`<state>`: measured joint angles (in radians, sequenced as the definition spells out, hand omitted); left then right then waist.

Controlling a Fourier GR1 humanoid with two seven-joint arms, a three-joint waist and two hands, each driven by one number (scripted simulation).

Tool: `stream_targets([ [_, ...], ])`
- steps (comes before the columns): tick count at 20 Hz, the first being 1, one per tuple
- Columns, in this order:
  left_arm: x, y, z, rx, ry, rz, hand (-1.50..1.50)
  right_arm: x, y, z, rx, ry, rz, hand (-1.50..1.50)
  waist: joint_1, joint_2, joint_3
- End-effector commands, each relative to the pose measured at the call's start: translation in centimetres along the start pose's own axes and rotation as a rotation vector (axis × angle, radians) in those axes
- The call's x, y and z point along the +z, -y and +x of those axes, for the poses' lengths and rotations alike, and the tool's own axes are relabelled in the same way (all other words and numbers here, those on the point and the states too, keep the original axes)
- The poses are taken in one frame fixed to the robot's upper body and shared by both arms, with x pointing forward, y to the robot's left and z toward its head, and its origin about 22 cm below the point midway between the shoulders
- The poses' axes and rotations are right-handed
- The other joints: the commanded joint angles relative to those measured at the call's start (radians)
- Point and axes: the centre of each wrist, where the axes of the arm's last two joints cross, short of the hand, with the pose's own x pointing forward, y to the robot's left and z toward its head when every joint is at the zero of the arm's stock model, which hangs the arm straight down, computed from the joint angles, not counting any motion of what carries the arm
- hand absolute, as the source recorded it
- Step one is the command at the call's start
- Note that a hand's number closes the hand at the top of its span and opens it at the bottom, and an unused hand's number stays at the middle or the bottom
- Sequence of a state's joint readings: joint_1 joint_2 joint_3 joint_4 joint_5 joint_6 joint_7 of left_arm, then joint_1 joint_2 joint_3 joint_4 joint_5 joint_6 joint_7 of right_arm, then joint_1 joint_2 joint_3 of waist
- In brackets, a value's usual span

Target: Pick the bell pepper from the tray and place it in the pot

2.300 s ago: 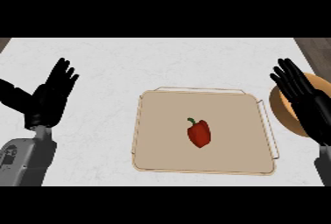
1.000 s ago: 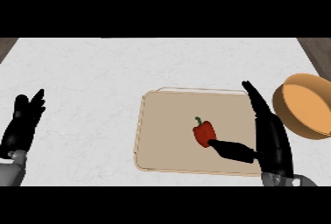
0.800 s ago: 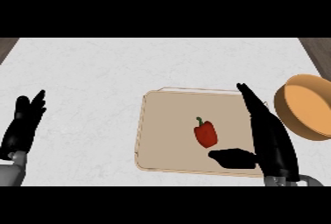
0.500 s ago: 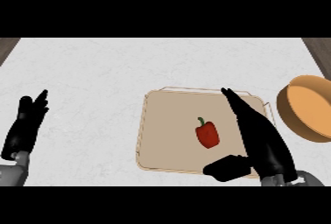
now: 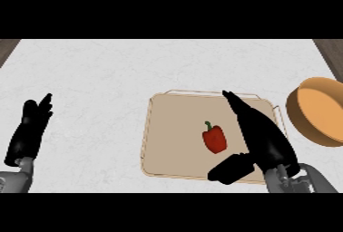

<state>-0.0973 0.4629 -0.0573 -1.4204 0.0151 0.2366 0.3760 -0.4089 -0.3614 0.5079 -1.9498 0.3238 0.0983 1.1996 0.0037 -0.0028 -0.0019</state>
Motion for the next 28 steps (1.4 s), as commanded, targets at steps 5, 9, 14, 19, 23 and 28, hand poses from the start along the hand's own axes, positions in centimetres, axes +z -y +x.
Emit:
stream_targets([
  [5,0.1,-0.9,0.5,-0.006,-0.002,0.007,0.0,-0.7,-2.6,0.6,0.044,-0.207,0.047,-1.5,-0.003,0.001,0.001],
  [9,0.0,0.1,1.2,-0.012,-0.001,-0.003,0.0,-3.0,-1.4,-0.2,0.068,-0.224,0.058,-1.5,-0.004,0.003,0.001],
  [14,-0.3,-0.8,-0.8,0.004,0.001,0.0,0.0,-3.3,-2.8,-0.4,0.043,-0.209,0.044,-1.5,-0.004,0.002,0.001],
  [19,-0.4,-0.6,-1.0,-0.012,-0.011,0.006,0.0,-4.9,-4.3,1.1,0.105,-0.227,0.018,-1.5,-0.001,0.003,0.001],
  [23,-0.2,-0.8,-0.2,0.002,-0.005,-0.007,0.0,-6.7,-6.1,-1.3,0.08,-0.271,0.066,-1.5,0.001,0.004,0.002],
  [28,0.1,0.4,-0.9,0.002,-0.008,0.0,0.0,-5.8,-5.6,-1.8,0.079,-0.286,0.104,-1.5,-0.004,0.002,0.002],
])
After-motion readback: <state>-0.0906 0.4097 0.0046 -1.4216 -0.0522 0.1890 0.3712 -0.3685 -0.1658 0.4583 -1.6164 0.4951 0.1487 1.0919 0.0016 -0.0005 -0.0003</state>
